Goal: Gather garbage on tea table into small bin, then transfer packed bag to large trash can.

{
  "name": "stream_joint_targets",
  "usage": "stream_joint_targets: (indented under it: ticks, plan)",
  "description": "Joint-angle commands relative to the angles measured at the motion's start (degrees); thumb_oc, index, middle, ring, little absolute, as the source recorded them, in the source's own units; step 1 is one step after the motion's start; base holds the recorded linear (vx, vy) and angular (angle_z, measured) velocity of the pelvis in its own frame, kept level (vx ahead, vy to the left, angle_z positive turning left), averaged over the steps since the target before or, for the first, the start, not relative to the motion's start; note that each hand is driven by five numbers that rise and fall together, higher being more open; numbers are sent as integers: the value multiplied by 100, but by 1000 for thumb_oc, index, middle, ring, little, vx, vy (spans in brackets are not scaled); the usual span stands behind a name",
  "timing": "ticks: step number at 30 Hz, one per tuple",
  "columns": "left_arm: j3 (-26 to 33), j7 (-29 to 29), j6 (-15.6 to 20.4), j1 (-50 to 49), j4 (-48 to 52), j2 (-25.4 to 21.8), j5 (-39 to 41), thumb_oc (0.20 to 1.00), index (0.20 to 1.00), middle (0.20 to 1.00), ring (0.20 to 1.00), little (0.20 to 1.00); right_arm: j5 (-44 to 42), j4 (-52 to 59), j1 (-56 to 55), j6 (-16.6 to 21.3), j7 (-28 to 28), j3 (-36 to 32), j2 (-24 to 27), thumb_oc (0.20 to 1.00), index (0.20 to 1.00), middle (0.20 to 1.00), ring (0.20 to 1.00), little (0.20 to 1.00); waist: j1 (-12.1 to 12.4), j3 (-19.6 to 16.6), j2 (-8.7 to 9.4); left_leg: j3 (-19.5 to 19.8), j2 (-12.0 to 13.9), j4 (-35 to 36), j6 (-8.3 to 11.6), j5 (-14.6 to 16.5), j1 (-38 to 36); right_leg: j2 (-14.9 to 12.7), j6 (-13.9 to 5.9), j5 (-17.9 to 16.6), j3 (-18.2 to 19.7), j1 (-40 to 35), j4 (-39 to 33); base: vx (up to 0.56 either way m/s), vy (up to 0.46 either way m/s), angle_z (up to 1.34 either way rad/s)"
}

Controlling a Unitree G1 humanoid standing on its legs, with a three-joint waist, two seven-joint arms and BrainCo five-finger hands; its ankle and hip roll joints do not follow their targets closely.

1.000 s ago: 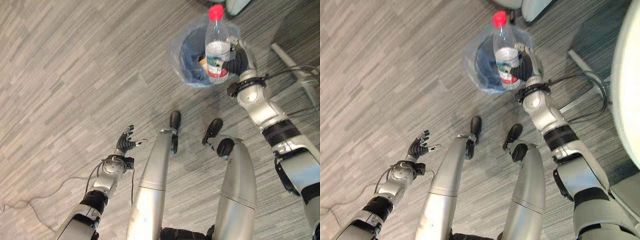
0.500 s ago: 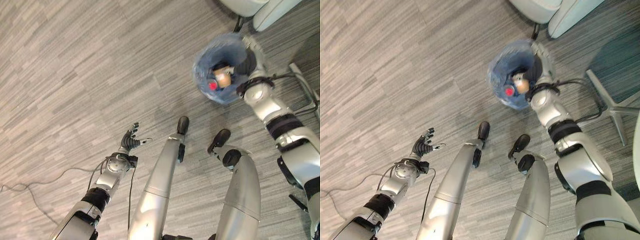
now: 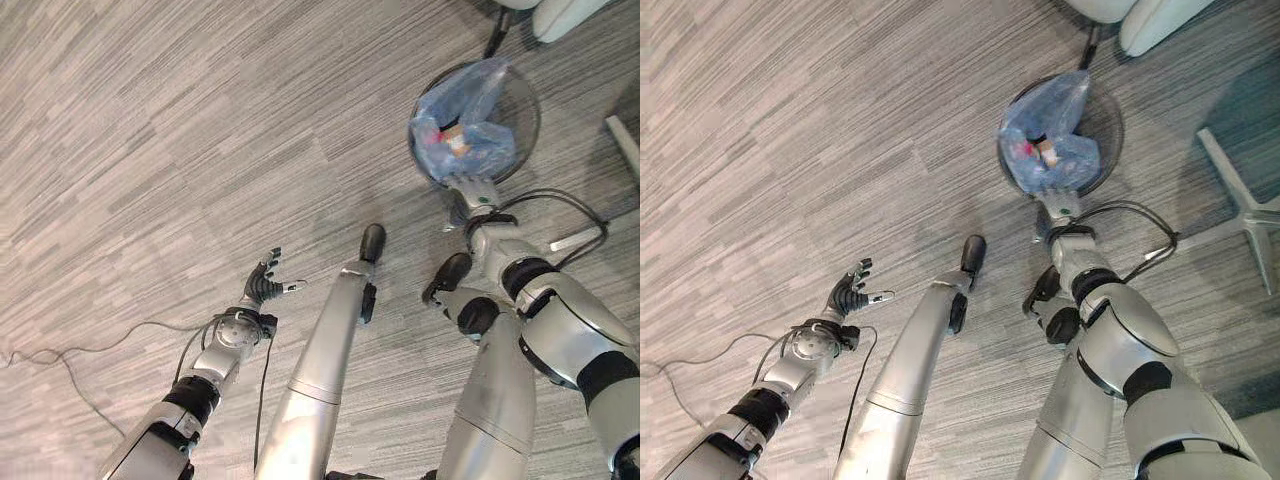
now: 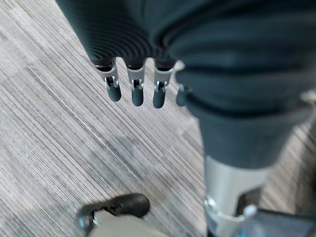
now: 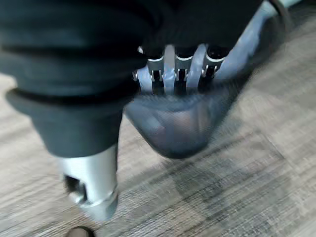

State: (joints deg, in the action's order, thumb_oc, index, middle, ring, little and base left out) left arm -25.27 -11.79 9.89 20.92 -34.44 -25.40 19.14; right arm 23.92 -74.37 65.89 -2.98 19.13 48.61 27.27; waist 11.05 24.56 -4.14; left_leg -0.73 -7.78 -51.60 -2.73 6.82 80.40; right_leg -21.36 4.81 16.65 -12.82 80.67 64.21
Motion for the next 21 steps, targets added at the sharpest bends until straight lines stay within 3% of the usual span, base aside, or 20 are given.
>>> stream_joint_targets:
  ticks: [1,14,15,21]
  plan:
    - [19,-86,147,-166,3,-110,85,1000,1000,1000,1000,1000,-404,802,-33,54,10,-29,263,200,200,200,200,200,-82,-22,-34,210,51,668,288,30,-344,82,-545,534,567,-786,-478,-15,-9,6]
    - [270,-42,36,-226,-79,34,-13,1000,1000,1000,1000,1000,-732,2226,-427,247,132,-564,510,200,200,200,200,200,-243,-148,141,242,201,1044,316,-61,-729,299,-618,353,512,-1085,-855,-22,-3,-7]
    - [273,-34,33,-247,-88,22,-38,1000,1000,1000,1000,1000,-681,2202,-458,236,103,-540,503,1000,1000,1000,1000,1000,-248,-160,151,251,213,1064,323,-68,-725,306,-620,355,499,-1094,-875,-21,-30,0]
    - [265,-79,40,-203,-154,12,-51,1000,1000,1000,1000,1000,-632,1964,-477,200,86,-521,354,1000,1000,1000,1000,1000,-249,-225,153,280,213,1134,324,-98,-688,314,-626,353,492,-1047,-887,0,0,0]
